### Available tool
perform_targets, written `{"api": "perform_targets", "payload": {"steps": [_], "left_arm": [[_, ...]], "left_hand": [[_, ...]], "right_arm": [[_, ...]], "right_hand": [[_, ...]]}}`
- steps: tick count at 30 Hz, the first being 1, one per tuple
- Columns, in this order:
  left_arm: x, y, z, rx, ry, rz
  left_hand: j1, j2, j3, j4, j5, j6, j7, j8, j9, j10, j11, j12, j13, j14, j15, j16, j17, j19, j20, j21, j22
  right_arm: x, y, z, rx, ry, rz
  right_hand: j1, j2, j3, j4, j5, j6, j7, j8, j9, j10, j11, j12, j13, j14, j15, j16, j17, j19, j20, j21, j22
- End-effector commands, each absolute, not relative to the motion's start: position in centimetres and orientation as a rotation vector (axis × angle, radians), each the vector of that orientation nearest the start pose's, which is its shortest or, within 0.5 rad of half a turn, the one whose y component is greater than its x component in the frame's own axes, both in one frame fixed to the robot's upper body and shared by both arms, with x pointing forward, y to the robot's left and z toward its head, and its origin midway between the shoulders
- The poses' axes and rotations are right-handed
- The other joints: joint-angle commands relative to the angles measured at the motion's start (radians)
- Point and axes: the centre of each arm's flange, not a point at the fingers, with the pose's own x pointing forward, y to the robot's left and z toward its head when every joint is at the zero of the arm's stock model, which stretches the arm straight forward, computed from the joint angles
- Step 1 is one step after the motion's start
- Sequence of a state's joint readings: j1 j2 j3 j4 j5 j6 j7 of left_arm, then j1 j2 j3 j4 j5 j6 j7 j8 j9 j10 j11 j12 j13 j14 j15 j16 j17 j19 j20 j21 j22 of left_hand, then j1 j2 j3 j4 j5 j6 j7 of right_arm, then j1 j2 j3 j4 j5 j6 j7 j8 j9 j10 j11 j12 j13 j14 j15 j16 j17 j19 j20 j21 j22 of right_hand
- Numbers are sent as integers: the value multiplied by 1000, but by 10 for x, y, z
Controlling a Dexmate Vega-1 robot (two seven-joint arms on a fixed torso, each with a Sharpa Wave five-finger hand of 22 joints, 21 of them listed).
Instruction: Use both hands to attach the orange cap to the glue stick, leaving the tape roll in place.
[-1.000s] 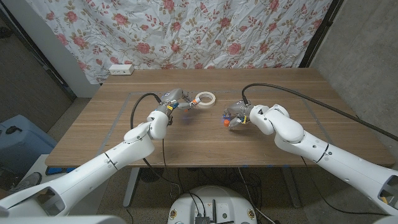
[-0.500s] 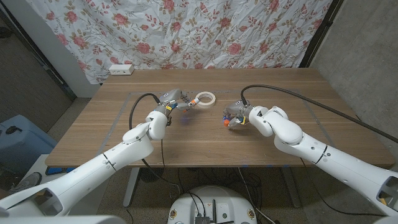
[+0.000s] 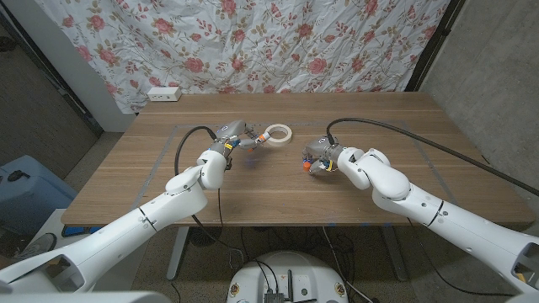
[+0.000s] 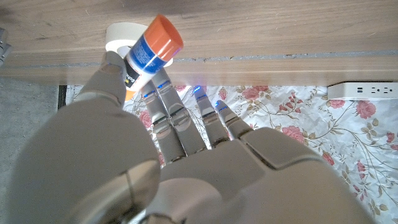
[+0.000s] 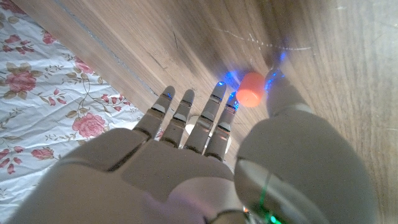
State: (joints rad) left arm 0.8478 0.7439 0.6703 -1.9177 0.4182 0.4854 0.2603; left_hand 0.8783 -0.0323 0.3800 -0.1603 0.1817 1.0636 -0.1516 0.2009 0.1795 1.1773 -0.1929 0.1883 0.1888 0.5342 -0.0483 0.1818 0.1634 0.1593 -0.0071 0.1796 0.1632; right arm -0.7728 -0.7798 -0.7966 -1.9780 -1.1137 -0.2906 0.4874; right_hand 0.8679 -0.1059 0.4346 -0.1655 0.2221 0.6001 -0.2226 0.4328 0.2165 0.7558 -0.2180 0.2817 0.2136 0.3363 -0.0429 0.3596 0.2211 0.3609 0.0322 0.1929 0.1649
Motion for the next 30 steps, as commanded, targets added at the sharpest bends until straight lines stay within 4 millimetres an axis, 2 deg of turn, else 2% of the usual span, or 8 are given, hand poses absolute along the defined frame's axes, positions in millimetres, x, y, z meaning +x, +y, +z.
{"api": "perform_targets", "payload": {"steps": [1, 15, 25, 30], "left_arm": [[576, 193, -7, 1180, -597, 177], [574, 192, -7, 1196, -598, 184], [574, 191, -7, 1201, -599, 181], [573, 191, -7, 1202, -599, 181]], "left_hand": [[11, 22, 7, 6, 4, 125, 6, 11, 9, 35, -30, 6, 2, -3, -102, -1, 1, 0, -4, 4, 3], [9, 25, 7, 5, 4, 127, 8, 11, 9, 41, -30, 8, 3, -3, -101, -1, 1, 2, -4, 4, 3], [6, 27, 6, 5, 4, 126, 9, 10, 10, 43, -30, 8, 3, -2, -100, -1, 1, 2, -3, 4, 3], [5, 28, 6, 5, 4, 127, 9, 10, 10, 44, -30, 8, 3, -2, -100, -1, 1, 2, -4, 4, 3]], "right_arm": [[563, -131, -41, -2007, -499, 146], [565, -128, -41, -2010, -523, 150], [567, -129, -42, -1994, -535, 143], [568, -129, -42, -1984, -541, 134]], "right_hand": [[25, 14, -3, 0, 5, 24, 1, 12, 3, 26, 0, -1, 1, 19, -114, 14, 7, 13, -7, 0, 2], [28, 19, -14, 9, -3, 65, 0, 29, 3, 70, -1, -6, -1, 36, -121, 27, 15, 19, -7, -2, 2], [34, 28, -32, 10, -8, 142, 0, 60, 5, 140, -2, -13, -1, 64, -131, 47, 27, 34, -13, -1, 3], [46, 35, -32, 7, -8, 159, 0, 67, 5, 158, -2, -17, -1, 80, -137, 56, 30, 42, -14, 0, 3]]}}
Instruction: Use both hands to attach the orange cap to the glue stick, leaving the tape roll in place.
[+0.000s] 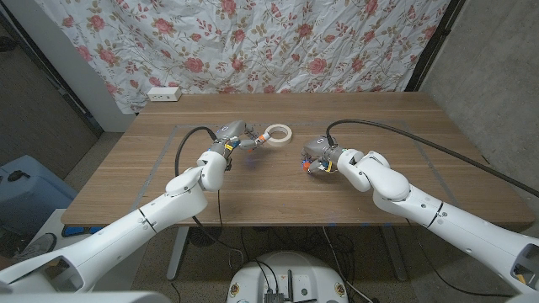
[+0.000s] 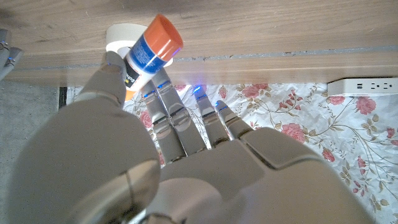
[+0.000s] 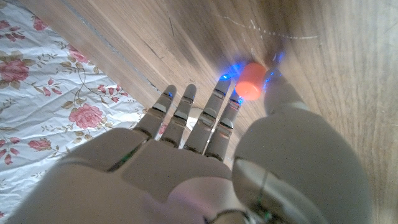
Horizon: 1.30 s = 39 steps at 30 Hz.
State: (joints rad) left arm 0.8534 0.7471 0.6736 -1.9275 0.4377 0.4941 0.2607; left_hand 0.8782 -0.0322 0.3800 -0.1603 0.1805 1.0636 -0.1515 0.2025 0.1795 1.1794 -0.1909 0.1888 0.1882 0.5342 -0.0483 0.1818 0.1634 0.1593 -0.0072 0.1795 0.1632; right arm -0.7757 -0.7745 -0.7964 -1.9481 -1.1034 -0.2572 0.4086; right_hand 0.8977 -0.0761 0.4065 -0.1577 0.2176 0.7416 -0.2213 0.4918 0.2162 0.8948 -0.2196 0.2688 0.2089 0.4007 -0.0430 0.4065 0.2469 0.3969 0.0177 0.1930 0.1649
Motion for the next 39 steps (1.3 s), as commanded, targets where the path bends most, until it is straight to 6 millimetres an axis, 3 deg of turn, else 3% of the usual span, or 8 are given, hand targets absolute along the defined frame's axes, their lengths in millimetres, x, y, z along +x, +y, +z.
{"api": "perform_targets", "payload": {"steps": [1, 18, 28, 39], "left_arm": [[573, 191, -7, 1204, -601, 179], [574, 189, -5, 1202, -620, 175], [579, 187, -9, 1171, -638, 152], [584, 184, -11, 1139, -664, 119]], "left_hand": [[5, 28, 6, 5, 5, 127, 8, 8, 10, 42, -32, 7, 4, -2, -99, -1, 1, 2, -3, 4, 3], [2, 30, 5, 3, 5, 130, 10, 8, 10, 45, -32, 7, 4, -2, -100, -1, 1, 3, -6, 4, 3], [2, 30, 5, 1, 5, 131, 9, 8, 10, 46, -32, 7, 4, -2, -101, -2, 1, 3, -8, 4, 3], [2, 30, 5, -1, 5, 133, 10, 8, 10, 46, -32, 6, 4, -2, -102, -2, 1, 1, -5, 3, 3]], "right_arm": [[568, -129, -43, -1983, -544, 134], [566, -133, -39, -1930, -582, 96], [557, -141, -27, -1884, -592, 50], [545, -158, -7, -1722, -582, 7]], "right_hand": [[18, 6, -4, -1, -3, 22, -1, 10, 6, 24, -1, -3, 4, 20, -137, 10, 4, 6, 1, -1, 3], [74, 28, 5, -7, -2, 96, -2, 42, 7, 113, -2, -2, 9, 74, -144, 32, 11, 33, -9, 1, 2], [87, 35, 3, -7, -4, 120, -2, 52, 9, 131, -2, -5, 7, 81, -144, 37, 13, 38, -11, 0, 2], [89, 38, 3, -4, -5, 129, -3, 56, 8, 141, -2, -9, 6, 86, -141, 37, 12, 39, -11, -1, 2]]}}
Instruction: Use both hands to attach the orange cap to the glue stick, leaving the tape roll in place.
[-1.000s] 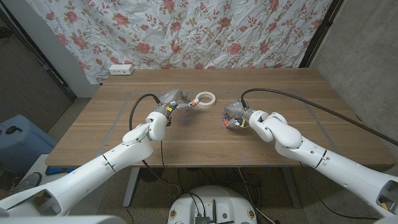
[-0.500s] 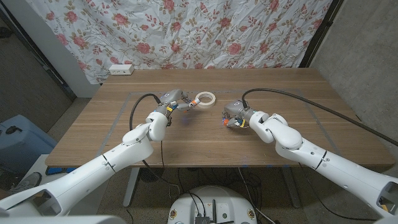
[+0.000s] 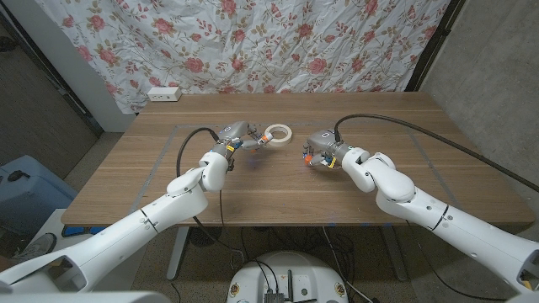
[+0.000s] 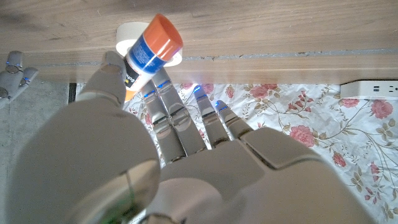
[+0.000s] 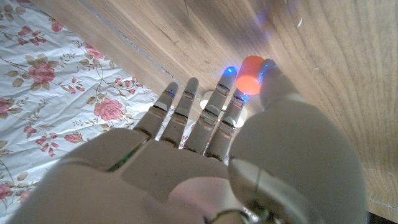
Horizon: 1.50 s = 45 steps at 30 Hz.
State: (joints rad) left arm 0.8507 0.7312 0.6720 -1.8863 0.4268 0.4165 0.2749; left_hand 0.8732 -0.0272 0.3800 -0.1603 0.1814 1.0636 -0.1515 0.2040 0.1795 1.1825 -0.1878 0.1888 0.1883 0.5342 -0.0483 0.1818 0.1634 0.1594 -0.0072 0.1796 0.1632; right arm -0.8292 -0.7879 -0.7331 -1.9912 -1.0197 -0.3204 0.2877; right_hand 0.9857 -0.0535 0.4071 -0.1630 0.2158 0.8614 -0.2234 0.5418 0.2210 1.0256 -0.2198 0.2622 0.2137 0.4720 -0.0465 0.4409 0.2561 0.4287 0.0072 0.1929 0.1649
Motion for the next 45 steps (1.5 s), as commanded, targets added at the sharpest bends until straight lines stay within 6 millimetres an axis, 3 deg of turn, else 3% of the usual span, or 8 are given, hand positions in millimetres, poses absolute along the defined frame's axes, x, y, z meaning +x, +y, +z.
{"api": "perform_targets", "payload": {"steps": [1, 19, 45], "left_arm": [[585, 183, -12, 1139, -667, 118], [588, 171, -8, 1120, -706, 44], [595, 140, 7, 1094, -777, -57]], "left_hand": [[8, 25, 6, -1, 4, 133, 10, 7, 10, 43, -35, 6, 4, -2, -102, -2, 1, 1, -5, 3, 3], [9, 23, 5, -4, 4, 129, 3, 4, 10, 38, -36, 3, 3, -5, -107, -2, 2, -4, -6, 2, 3], [11, 20, 4, -5, 4, 125, 3, 2, 10, 31, -36, 1, 3, -6, -109, -2, 2, -3, -7, 4, 3]], "right_arm": [[544, -160, -6, -1701, -579, 4], [535, -187, 17, -1476, -575, -18], [545, -224, 44, -1190, -589, 89]], "right_hand": [[1, 15, 1, 2, -4, 10, 0, 6, 3, 11, -2, -3, 1, 15, -137, 3, 3, 7, 1, -1, 2], [-1, 21, -11, 7, -10, 9, -1, 3, 0, 12, -1, -18, -1, 14, -133, 8, 7, -2, 11, -6, 2], [-5, 33, -24, 12, -18, 2, -1, -5, -5, 16, -1, -29, -1, 0, -130, 8, 9, -14, 17, -8, 3]]}}
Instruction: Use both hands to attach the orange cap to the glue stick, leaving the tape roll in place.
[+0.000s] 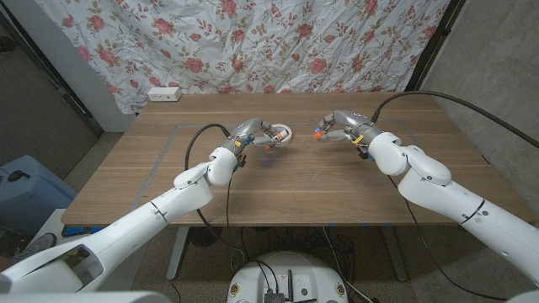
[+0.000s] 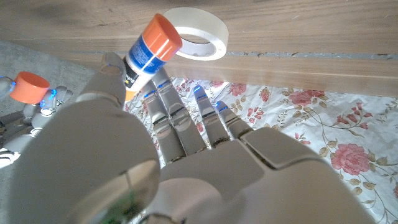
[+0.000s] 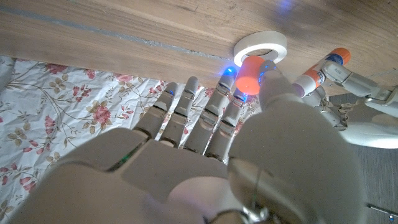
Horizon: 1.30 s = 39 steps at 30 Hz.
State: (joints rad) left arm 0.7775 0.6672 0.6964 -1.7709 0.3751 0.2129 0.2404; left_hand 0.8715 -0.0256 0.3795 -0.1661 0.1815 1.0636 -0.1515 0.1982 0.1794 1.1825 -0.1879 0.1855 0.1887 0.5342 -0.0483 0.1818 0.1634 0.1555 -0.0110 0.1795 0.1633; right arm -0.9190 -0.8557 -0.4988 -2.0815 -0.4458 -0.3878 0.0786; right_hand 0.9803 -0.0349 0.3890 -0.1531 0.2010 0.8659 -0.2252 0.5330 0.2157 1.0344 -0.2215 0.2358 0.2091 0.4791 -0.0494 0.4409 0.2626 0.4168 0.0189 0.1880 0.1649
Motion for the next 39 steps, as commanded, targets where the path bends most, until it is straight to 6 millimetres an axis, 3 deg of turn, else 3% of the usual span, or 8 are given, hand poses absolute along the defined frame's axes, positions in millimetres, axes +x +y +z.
{"api": "perform_targets", "payload": {"steps": [1, 18, 39], "left_arm": [[595, 139, 7, 1094, -784, -66], [599, 121, 23, 1110, -822, -131], [608, 106, 38, 1088, -864, -174]], "left_hand": [[13, 19, 5, 0, 4, 126, 3, 8, 10, 31, -35, 4, 3, -6, -109, -2, 2, 1, -3, 4, 3], [14, 20, 5, 1, 4, 125, 5, 8, 10, 30, -35, 5, 3, -6, -110, -2, 2, 6, -5, 5, 3], [14, 21, 5, 1, 4, 126, 7, 8, 10, 31, -35, 5, 3, -6, -110, -1, 2, 10, -6, 6, 3]], "right_arm": [[546, -225, 45, -1179, -590, 93], [550, -246, 63, -1029, -604, 178], [564, -256, 62, -904, -611, 224]], "right_hand": [[0, 15, -7, 3, -3, -3, 1, 4, 0, 8, 1, -3, 4, -8, -126, 8, 2, -2, 6, -3, 3], [-4, 25, -14, 6, -8, 1, 1, 2, -1, 11, 1, -8, 5, -13, -123, 9, 3, -7, 13, -3, 3], [-8, 30, -21, 6, -12, -7, 1, -5, -4, 9, 1, -13, 6, -16, -122, 11, 4, -12, 17, -3, 3]]}}
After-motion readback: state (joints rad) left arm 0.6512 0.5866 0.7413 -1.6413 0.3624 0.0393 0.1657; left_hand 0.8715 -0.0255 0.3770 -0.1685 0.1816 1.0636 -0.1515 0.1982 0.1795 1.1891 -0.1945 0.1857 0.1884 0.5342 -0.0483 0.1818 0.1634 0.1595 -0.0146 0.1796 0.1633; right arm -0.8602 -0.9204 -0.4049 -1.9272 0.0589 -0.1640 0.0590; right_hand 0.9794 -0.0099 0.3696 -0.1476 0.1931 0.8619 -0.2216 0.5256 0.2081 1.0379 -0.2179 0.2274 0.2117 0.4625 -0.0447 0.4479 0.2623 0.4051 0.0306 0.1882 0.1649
